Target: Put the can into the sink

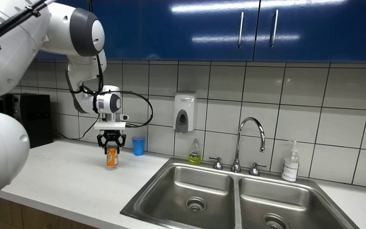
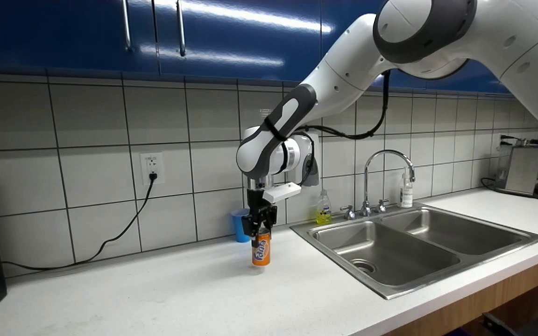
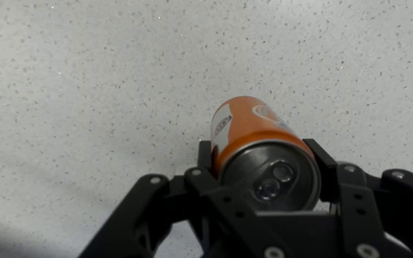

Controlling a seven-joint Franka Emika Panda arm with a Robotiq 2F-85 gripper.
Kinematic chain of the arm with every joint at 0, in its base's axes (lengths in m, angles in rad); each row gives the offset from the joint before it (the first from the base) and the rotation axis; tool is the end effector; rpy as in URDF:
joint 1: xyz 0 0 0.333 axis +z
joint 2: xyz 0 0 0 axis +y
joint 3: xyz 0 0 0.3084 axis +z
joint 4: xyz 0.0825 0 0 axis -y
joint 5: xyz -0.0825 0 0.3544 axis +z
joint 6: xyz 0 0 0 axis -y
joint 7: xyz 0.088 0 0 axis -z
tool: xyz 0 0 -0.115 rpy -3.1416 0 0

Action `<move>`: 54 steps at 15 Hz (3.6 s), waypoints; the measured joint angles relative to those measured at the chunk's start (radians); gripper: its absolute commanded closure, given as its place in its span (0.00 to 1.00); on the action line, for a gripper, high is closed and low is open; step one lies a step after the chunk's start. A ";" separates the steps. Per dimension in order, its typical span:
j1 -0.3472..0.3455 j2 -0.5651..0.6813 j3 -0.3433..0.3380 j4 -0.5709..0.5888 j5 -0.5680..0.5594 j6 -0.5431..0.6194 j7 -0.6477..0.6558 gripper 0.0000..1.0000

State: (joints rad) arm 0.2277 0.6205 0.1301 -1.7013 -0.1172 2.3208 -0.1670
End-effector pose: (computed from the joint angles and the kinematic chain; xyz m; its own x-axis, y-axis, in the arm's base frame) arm 0.6130 0.2168 0.2421 0.8363 0.5483 0.0037 0.5482 -0.8362 0.0114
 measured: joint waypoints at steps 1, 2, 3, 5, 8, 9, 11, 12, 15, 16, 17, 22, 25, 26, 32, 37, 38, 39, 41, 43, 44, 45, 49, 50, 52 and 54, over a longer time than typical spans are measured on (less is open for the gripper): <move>-0.002 -0.005 -0.001 0.000 0.000 -0.002 0.000 0.62; -0.006 -0.009 -0.003 0.000 0.000 -0.005 0.001 0.62; -0.009 -0.014 -0.007 0.000 0.000 -0.007 0.002 0.62; -0.020 -0.021 -0.018 -0.001 0.001 -0.009 0.006 0.62; -0.041 -0.029 -0.037 -0.005 0.002 -0.009 0.016 0.62; -0.049 -0.034 -0.044 -0.010 0.002 -0.009 0.023 0.62; -0.065 -0.043 -0.059 -0.023 0.003 -0.009 0.036 0.62; -0.073 -0.048 -0.066 -0.030 0.003 -0.009 0.043 0.62; -0.100 -0.066 -0.085 -0.061 0.006 -0.009 0.061 0.62; -0.108 -0.074 -0.092 -0.074 0.006 -0.009 0.069 0.62; -0.115 -0.081 -0.098 -0.088 0.006 -0.009 0.076 0.62; -0.156 -0.120 -0.126 -0.164 0.013 -0.008 0.101 0.62; -0.177 -0.143 -0.145 -0.210 0.015 -0.007 0.116 0.62; -0.185 -0.151 -0.152 -0.225 0.016 -0.007 0.119 0.62; -0.241 -0.195 -0.191 -0.296 0.040 -0.002 0.126 0.62; -0.289 -0.218 -0.215 -0.344 0.083 0.028 0.126 0.62; -0.298 -0.220 -0.220 -0.354 0.092 0.039 0.126 0.62; -0.308 -0.221 -0.223 -0.363 0.100 0.050 0.126 0.62; -0.329 -0.221 -0.231 -0.381 0.114 0.076 0.126 0.62; -0.349 -0.218 -0.242 -0.397 0.122 0.104 0.126 0.62; -0.359 -0.214 -0.248 -0.403 0.124 0.119 0.126 0.62; -0.370 -0.208 -0.252 -0.407 0.126 0.132 0.125 0.62; -0.409 -0.160 -0.262 -0.409 0.140 0.195 0.125 0.62; -0.415 -0.144 -0.262 -0.408 0.148 0.213 0.125 0.62; -0.424 -0.106 -0.262 -0.402 0.165 0.250 0.125 0.62; -0.429 -0.066 -0.262 -0.388 0.176 0.274 0.125 0.62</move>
State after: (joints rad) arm -0.2017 0.5541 -0.1320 -2.0893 0.0584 2.5945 -0.0424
